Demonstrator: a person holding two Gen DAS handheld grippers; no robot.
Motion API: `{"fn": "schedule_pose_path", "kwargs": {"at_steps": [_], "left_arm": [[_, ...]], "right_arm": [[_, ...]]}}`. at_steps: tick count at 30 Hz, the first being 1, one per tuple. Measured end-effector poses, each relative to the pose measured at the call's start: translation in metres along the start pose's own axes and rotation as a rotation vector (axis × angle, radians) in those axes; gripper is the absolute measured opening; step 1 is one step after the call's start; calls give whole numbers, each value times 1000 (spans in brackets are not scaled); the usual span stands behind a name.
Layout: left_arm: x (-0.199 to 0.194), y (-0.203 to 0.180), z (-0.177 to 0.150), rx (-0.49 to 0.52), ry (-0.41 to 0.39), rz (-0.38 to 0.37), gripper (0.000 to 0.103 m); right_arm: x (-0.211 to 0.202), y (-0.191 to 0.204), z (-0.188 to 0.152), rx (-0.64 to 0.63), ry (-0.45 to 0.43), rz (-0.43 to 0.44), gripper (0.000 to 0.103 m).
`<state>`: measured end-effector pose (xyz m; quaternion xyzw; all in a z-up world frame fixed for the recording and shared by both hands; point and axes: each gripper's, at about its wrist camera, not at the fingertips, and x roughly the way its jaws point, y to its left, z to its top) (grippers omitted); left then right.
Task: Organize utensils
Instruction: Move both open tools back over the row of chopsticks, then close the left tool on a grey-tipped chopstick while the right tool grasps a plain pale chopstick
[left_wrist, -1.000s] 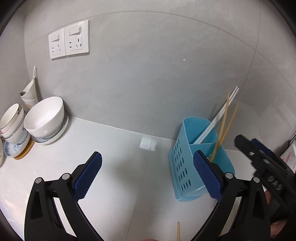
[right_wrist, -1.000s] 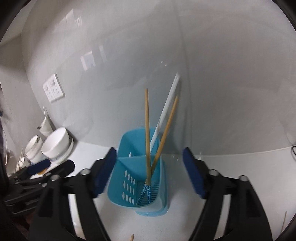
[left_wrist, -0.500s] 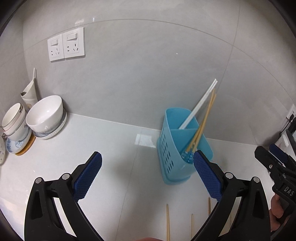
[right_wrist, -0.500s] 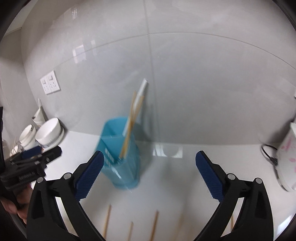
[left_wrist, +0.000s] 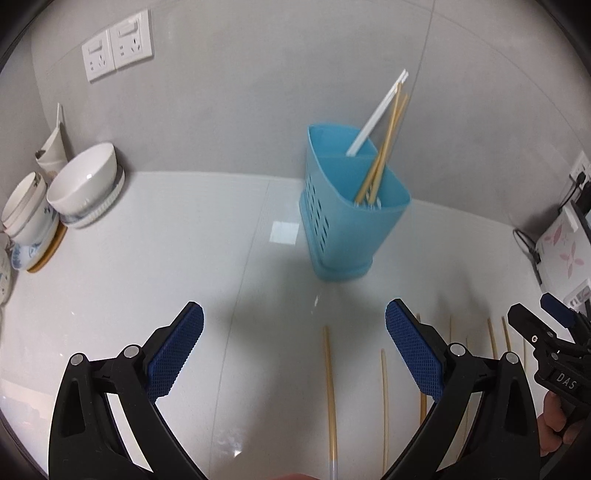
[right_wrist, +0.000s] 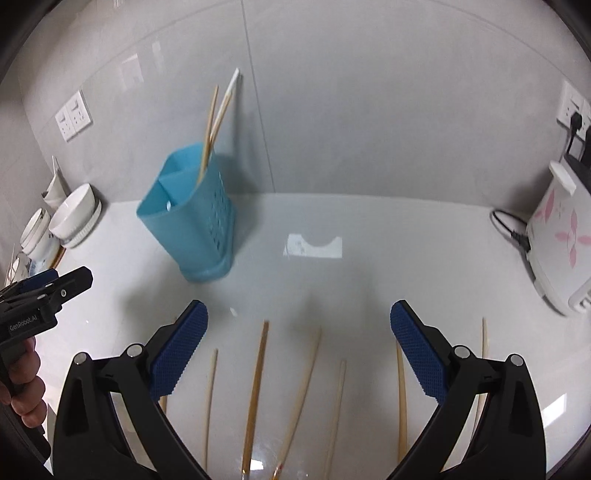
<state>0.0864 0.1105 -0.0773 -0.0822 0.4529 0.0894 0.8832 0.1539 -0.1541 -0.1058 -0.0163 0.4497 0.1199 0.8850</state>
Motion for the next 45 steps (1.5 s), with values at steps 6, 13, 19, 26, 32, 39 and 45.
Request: {"fn": "schedule_pose_path", "kwargs": {"at_steps": [6, 13, 19, 26, 32, 39, 45], "left_arm": [[22, -2, -36, -6, 103, -3, 97], [43, -2, -68, 1, 208, -4, 97], [56, -8, -90, 10, 273, 5, 97], [70, -12, -112, 27, 336, 37, 97], [78, -12, -119, 7, 375, 62, 94], [86, -15, -120, 8, 421, 75, 83], [88, -19, -115, 5, 452, 75, 67]], "right_arm": [[18, -4, -31, 17, 114, -19, 95], [31, 0, -59, 2, 211, -40, 95], [42, 4, -80, 4, 312, -46, 88], [53, 11, -99, -9, 399, -63, 77], [59, 9, -104, 22, 449, -46, 65], [67, 23, -99, -11, 474, -67, 52], [69, 31, -97, -30, 493, -78, 43]]}}
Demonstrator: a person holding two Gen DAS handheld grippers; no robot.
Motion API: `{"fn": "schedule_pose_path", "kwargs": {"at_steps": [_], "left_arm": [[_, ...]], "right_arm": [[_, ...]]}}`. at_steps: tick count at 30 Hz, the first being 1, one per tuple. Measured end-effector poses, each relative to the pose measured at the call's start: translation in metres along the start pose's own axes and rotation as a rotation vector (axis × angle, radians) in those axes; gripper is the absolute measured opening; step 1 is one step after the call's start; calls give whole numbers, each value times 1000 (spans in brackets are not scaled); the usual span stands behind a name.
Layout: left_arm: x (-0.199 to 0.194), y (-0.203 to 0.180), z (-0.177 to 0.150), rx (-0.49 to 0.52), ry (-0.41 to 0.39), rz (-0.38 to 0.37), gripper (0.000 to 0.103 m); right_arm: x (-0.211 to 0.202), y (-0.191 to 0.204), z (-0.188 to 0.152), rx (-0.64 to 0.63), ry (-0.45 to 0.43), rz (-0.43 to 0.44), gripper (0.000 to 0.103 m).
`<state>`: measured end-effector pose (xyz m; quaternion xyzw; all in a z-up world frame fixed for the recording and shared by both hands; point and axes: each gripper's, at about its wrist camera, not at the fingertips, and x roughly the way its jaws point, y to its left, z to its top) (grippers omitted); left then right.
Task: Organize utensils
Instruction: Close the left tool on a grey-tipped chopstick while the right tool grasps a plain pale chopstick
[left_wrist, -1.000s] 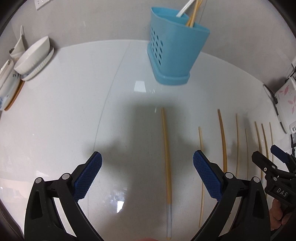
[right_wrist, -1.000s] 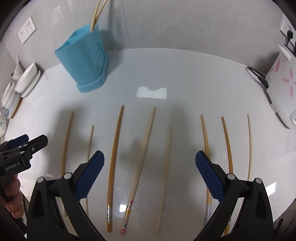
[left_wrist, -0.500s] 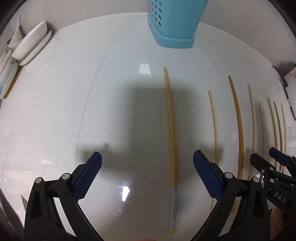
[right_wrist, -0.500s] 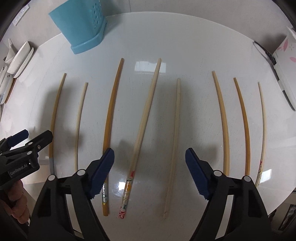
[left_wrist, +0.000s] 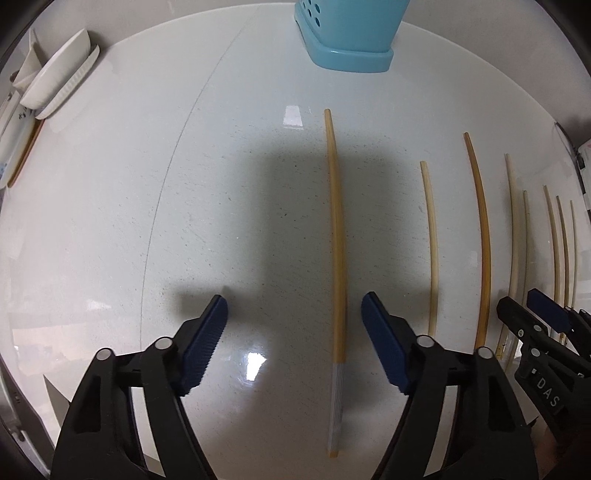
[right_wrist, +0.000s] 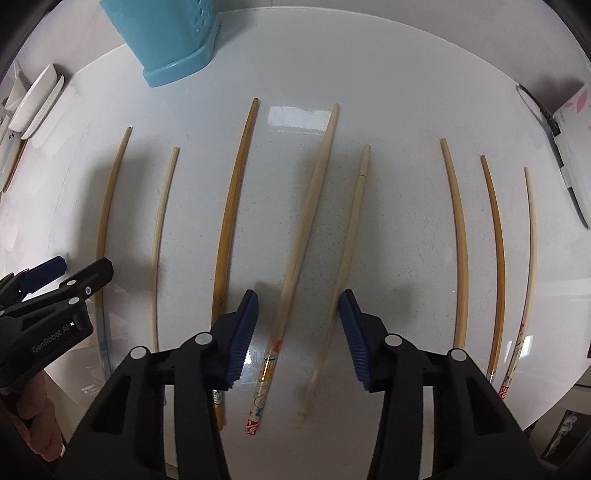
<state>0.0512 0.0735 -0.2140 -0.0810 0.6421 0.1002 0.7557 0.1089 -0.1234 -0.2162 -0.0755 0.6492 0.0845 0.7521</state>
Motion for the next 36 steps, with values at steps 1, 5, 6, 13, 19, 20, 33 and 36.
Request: {"fn": "schedule_pose_path", "kwargs": {"at_steps": [1, 5, 6, 13, 19, 20, 33, 36], "left_arm": [[0, 0, 1, -1, 6, -2, 66], [0, 1, 0, -12, 20, -19, 61], [0, 0, -1, -13, 21, -20, 61], [-5, 2, -8, -9, 33, -23, 50], [-5, -6, -4, 2, 48, -18, 37], [-5, -7, -4, 6, 51, -16, 34], [-1, -16, -4, 21, 86, -4, 7], [-1, -16, -4, 18, 86, -10, 7]], "right_arm": [[0, -1, 0, 6, 5, 9, 43], [-3, -13, 3, 34, 7, 26, 43], [-3, -16, 4, 38, 11, 24, 43], [-5, -36, 7, 86, 28, 46, 39], [-3, -48, 9, 107, 50, 49, 33], [-2, -50, 10, 104, 51, 44, 32], [11, -26, 13, 96, 94, -2, 17], [14, -27, 21, 104, 105, -1, 4]]}}
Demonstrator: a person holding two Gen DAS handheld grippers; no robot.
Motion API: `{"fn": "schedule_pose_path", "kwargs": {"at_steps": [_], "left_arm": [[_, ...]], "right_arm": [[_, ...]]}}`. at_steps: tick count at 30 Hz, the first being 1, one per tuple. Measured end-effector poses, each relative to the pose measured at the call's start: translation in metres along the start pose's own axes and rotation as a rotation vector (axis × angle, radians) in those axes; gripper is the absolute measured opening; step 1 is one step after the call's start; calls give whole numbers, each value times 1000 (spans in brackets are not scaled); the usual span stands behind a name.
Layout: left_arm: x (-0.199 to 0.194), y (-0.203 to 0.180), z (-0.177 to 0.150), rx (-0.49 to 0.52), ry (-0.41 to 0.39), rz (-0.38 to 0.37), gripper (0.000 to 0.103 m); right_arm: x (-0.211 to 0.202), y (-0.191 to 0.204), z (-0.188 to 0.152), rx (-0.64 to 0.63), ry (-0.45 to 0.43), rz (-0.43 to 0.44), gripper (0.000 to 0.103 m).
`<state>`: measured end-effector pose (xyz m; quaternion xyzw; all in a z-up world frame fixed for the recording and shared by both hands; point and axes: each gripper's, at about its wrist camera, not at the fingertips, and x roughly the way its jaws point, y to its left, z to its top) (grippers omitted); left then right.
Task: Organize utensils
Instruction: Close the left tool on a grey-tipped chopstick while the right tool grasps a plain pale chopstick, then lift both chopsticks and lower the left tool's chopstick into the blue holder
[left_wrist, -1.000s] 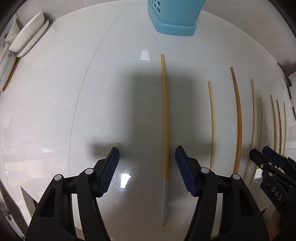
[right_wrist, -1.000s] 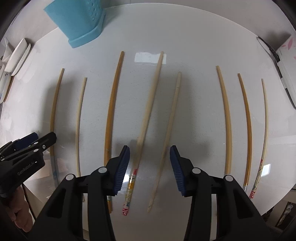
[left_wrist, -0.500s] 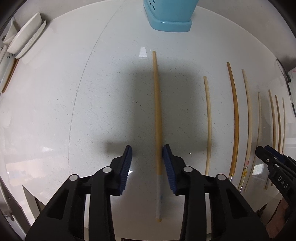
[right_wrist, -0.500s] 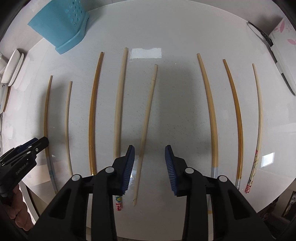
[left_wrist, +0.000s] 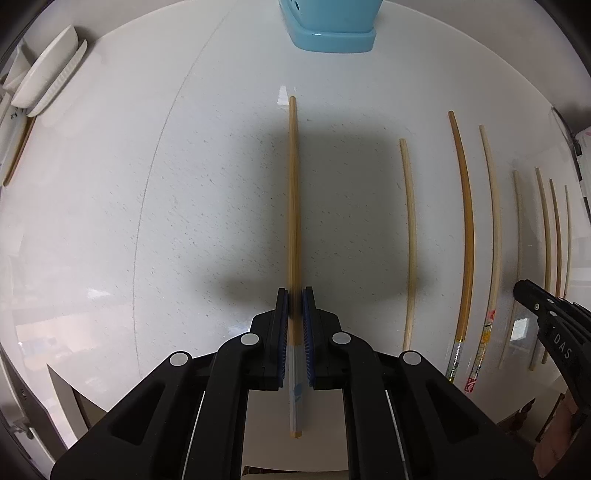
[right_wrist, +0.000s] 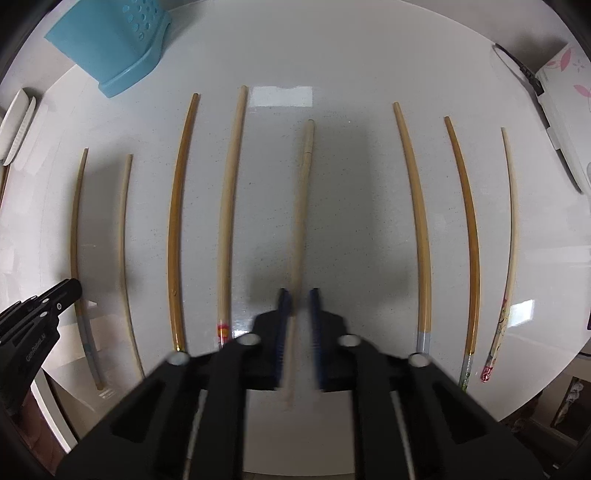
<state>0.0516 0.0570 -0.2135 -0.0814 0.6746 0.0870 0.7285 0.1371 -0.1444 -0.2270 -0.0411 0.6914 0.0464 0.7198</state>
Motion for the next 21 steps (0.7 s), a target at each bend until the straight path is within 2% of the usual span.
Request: {"fn": "schedule_pose_path", "kwargs": {"at_steps": [6, 10, 21], "left_arm": [[-2, -3, 1, -2, -3, -10, 7], [-6, -2, -6, -4, -13, -16, 7], [-22, 8, -6, -17, -77, -37, 7]], "right_arm": [[4, 3, 13, 6, 1, 4, 3], [3, -7, 5, 8, -5, 8, 3], [-35, -13, -9, 16, -71, 26, 3]]}}
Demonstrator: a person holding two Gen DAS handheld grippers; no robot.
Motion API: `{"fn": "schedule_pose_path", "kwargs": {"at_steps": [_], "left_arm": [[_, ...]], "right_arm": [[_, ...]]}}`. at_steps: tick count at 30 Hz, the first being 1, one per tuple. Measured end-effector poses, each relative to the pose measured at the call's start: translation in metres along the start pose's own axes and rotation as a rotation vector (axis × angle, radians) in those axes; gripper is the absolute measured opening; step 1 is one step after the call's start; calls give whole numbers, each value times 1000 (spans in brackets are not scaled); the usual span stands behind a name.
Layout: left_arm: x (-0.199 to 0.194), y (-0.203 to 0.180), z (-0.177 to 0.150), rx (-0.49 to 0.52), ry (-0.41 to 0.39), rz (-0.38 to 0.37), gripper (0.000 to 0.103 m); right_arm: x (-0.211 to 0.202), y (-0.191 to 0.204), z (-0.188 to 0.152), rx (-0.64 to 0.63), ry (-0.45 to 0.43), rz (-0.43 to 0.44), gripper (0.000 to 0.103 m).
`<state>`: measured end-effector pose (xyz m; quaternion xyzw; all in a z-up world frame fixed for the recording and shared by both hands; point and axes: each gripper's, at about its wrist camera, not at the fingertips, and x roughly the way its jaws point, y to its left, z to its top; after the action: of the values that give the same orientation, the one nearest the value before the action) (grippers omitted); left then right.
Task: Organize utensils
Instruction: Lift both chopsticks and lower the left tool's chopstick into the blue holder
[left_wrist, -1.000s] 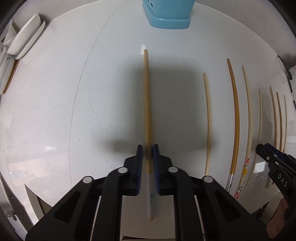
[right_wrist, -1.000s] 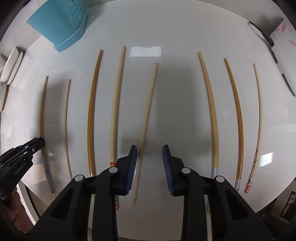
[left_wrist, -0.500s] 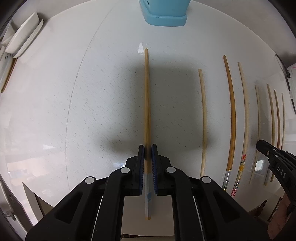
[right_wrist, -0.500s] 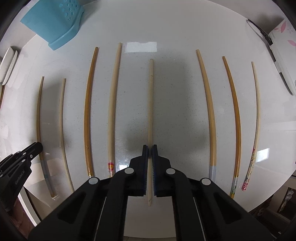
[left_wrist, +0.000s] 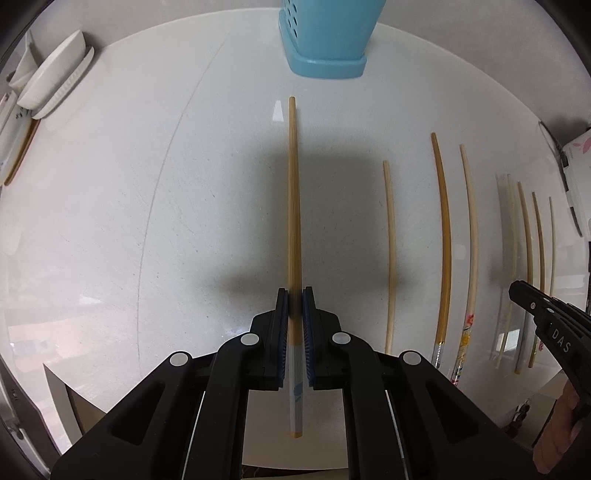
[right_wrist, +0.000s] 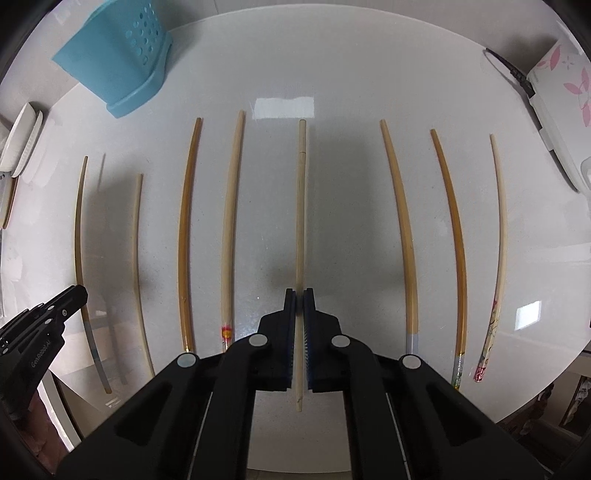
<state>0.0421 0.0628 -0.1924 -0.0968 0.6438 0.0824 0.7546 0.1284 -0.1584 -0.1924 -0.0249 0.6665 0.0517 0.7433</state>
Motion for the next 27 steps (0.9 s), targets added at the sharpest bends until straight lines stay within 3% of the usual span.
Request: {"fn": "schedule_pose_path", "kwargs": {"at_steps": [14, 16, 27], "left_arm": [[-48, 17, 5, -41, -173, -25, 7], [-60, 2, 11, -47, -198, -26, 7], [-100, -2, 27, -48, -330, -70, 7]], "right_arm": [[-50, -4, 1, -6, -140, 50, 3], [-54, -4, 3, -7, -163, 59, 3], [-91, -2, 29, -37, -305, 111, 3]]}}
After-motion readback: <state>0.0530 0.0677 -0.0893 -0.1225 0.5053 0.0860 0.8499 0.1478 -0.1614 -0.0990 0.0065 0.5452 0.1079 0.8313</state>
